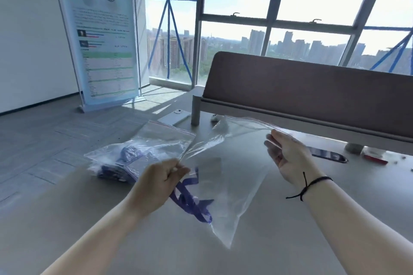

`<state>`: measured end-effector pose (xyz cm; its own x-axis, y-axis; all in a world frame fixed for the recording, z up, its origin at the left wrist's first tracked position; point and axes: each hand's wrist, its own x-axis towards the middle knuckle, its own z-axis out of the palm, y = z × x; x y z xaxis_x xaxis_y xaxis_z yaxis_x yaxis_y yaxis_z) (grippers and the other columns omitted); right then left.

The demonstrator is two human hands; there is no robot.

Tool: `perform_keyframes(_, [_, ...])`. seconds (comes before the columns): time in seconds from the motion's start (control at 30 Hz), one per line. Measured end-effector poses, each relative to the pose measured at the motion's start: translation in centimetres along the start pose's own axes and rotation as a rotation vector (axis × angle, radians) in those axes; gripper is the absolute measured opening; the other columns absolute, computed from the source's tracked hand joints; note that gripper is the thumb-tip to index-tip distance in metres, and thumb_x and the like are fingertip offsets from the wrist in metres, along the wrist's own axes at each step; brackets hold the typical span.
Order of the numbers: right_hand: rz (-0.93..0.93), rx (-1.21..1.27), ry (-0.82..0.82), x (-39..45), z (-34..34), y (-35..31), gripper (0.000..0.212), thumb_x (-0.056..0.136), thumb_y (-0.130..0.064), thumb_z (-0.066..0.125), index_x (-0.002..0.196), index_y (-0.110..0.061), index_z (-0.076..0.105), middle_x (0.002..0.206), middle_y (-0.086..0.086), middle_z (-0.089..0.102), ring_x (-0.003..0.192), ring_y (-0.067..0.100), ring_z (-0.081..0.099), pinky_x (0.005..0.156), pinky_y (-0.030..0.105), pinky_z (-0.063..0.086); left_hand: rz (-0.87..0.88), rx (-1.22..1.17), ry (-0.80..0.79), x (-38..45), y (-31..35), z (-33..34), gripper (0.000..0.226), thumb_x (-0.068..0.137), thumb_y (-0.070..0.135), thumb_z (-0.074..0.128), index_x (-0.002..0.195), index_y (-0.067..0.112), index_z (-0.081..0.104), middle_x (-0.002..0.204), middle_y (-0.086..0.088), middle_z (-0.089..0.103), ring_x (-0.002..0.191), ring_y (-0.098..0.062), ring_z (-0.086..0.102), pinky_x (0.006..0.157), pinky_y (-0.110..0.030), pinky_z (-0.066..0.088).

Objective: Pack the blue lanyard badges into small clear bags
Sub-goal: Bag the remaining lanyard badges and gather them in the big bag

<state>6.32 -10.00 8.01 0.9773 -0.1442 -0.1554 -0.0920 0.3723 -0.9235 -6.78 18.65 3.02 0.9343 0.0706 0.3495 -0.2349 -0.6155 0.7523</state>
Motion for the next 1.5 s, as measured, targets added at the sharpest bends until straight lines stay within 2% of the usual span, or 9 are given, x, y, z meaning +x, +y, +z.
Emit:
perform_keyframes(0.23, [0.078, -0.015, -0.117, 2.1, 9.7, 3.3, 0.005, 0.088, -0.014, 0.075, 0.092, -0.012, 0.072, 0.087, 0.004, 0.075, 0.058, 0.015, 0.066, 0.053, 0.020, 0.055, -0.093, 0.113, 0.216, 1.1, -4.1, -7.4, 0.012, 0.091, 0.038, 0.067, 0.103, 0.038, 0.067, 0.062, 0.004, 0.073, 0.049, -0.005, 0.066, 0.059, -0.025, 0.057])
perform_keyframes(0.5, [0.144, -0.054, -0.239, 5.0, 20.5, 7.5, 0.014, 0.092, -0.022, 0.071, 0.095, -0.009, 0.066, 0.081, 0.006, 0.067, 0.058, 0.015, 0.060, 0.052, 0.025, 0.053, -0.350, 0.154, 0.380, 5.1, -10.3, -14.4, 0.025, 0.088, 0.045, 0.071, 0.090, 0.020, 0.070, 0.053, -0.006, 0.066, 0.032, -0.013, 0.050, 0.050, -0.024, 0.046])
perform_keyframes(0.57, [0.182, -0.124, -0.272, 5.9, 21.9, 8.3, 0.023, 0.092, -0.036, 0.069, 0.093, -0.014, 0.064, 0.090, 0.006, 0.064, 0.070, 0.021, 0.061, 0.068, 0.031, 0.058, -0.363, 0.259, 0.377, 5.5, -11.8, -14.1, 0.033, 0.087, 0.047, 0.071, 0.099, 0.016, 0.071, 0.061, 0.000, 0.069, 0.043, -0.013, 0.058, 0.059, -0.026, 0.051])
perform_keyframes(0.67, [0.224, -0.464, -0.275, 6.6, 22.8, 10.2, 0.072, 0.080, -0.066, 0.068, 0.130, -0.016, 0.055, 0.128, 0.008, 0.057, 0.113, 0.033, 0.060, 0.098, 0.048, 0.052, -0.371, 0.410, 0.352, 5.7, -12.7, -13.2, 0.049, 0.087, 0.048, 0.072, 0.119, 0.012, 0.067, 0.081, -0.001, 0.069, 0.072, -0.021, 0.065, 0.074, -0.033, 0.055])
perform_keyframes(0.77, [-0.113, -1.021, -0.233, 4.8, 22.6, 12.2, 0.110, 0.082, -0.067, 0.064, 0.158, -0.014, 0.005, 0.164, 0.014, 0.014, 0.147, 0.034, 0.026, 0.118, 0.048, 0.029, -0.283, 0.622, 0.395, 5.5, -11.4, -12.7, 0.047, 0.088, 0.046, 0.071, 0.124, 0.017, 0.065, 0.111, -0.009, 0.070, 0.102, -0.031, 0.064, 0.084, -0.041, 0.054])
perform_keyframes(0.87, [-0.467, -1.261, -0.397, 1.6, 22.2, 13.8, 0.096, 0.090, -0.065, 0.053, 0.158, -0.017, 0.007, 0.166, 0.006, 0.005, 0.153, 0.024, 0.008, 0.123, 0.044, 0.016, -0.119, 0.640, 0.312, 5.6, -8.4, -12.1, 0.033, 0.093, 0.041, 0.063, 0.122, 0.024, 0.067, 0.127, -0.003, 0.067, 0.114, -0.029, 0.060, 0.092, -0.040, 0.050])
perform_keyframes(1.1, [-0.384, -1.477, -0.796, -2.6, 21.6, 17.8, 0.062, 0.100, -0.061, 0.027, 0.157, -0.037, 0.017, 0.167, -0.006, 0.010, 0.154, 0.016, 0.005, 0.123, 0.048, 0.004, -0.298, 0.719, -0.336, 5.5, -8.6, -9.2, 0.049, 0.104, 0.053, 0.028, 0.149, 0.036, 0.038, 0.162, 0.012, 0.029, 0.148, -0.015, 0.028, 0.119, -0.037, 0.024])
perform_keyframes(1.3, [-0.461, -1.588, -0.771, -3.2, 20.2, 19.3, 0.068, 0.095, -0.071, 0.011, 0.156, -0.043, 0.000, 0.167, -0.012, -0.005, 0.154, 0.013, -0.006, 0.124, 0.047, -0.005, -0.308, 0.710, -0.223, 3.4, -11.2, -7.6, 0.056, 0.103, 0.056, 0.021, 0.156, 0.040, 0.023, 0.166, 0.017, 0.011, 0.154, -0.012, 0.008, 0.123, -0.038, 0.003])
perform_keyframes(1.5, [-0.479, -1.386, -0.674, -4.4, 18.6, 18.5, 0.073, 0.095, -0.073, 0.018, 0.158, -0.040, 0.000, 0.166, -0.015, -0.006, 0.153, 0.007, -0.007, 0.125, 0.040, -0.004, -0.211, 0.565, 0.061, 1.2, -11.7, -6.7, 0.068, 0.094, 0.069, 0.017, 0.145, 0.035, 0.047, 0.160, 0.014, 0.035, 0.151, -0.015, 0.024, 0.124, -0.040, 0.011])
